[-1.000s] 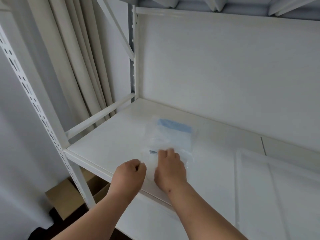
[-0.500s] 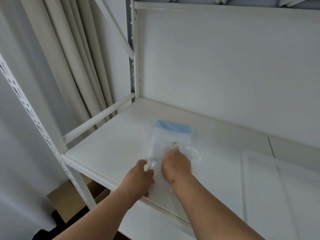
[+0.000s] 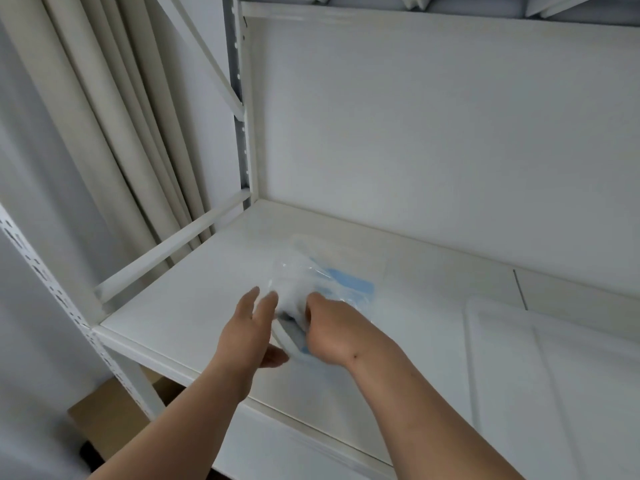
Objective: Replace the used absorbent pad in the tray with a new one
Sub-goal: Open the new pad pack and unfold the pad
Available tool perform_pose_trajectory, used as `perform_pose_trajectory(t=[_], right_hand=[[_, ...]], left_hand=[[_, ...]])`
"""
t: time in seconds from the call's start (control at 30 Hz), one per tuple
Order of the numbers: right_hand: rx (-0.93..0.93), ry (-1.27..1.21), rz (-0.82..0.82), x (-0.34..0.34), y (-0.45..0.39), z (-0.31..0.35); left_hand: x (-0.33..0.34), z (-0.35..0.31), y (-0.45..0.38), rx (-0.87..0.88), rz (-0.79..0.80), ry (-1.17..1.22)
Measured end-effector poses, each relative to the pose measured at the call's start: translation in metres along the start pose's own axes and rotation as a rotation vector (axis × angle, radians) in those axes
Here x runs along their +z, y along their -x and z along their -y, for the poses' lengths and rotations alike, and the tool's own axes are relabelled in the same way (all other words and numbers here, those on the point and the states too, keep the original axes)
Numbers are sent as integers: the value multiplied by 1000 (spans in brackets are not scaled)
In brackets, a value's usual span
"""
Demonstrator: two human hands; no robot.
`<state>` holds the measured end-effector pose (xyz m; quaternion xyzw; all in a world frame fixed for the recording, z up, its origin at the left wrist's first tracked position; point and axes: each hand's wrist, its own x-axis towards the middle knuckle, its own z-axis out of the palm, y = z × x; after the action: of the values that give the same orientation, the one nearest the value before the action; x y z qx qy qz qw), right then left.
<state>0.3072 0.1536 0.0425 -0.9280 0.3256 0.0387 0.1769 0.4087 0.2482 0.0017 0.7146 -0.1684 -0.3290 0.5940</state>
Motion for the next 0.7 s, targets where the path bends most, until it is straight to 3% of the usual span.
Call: perform_pose_trajectory(t=[0.1,0.23,0.33,0.43,0.57,0.63,0.7], right_hand=[[-26,-80,53,10,3,1],[-115,-145,-15,6,6,9],[-234,-278,81,-15,13,6],[-322,-739,172,-25,17,-4],[-351,-1711,183,-30,14,-20],[-333,-1954,78,-32,12,-28],[-231,-2042,-45,-28,9,-32]], left_hand=[[1,-7,-4,-10,12,-77],[-8,-1,-5,-288,37,268],[-15,12,-5,-305,65,383],[-15,17,-6,-281,35,462],[-14,13,-6,-332,-56,638],[-16,9,-7,-357,-60,704],[-14,7,-8,-381,-63,612]])
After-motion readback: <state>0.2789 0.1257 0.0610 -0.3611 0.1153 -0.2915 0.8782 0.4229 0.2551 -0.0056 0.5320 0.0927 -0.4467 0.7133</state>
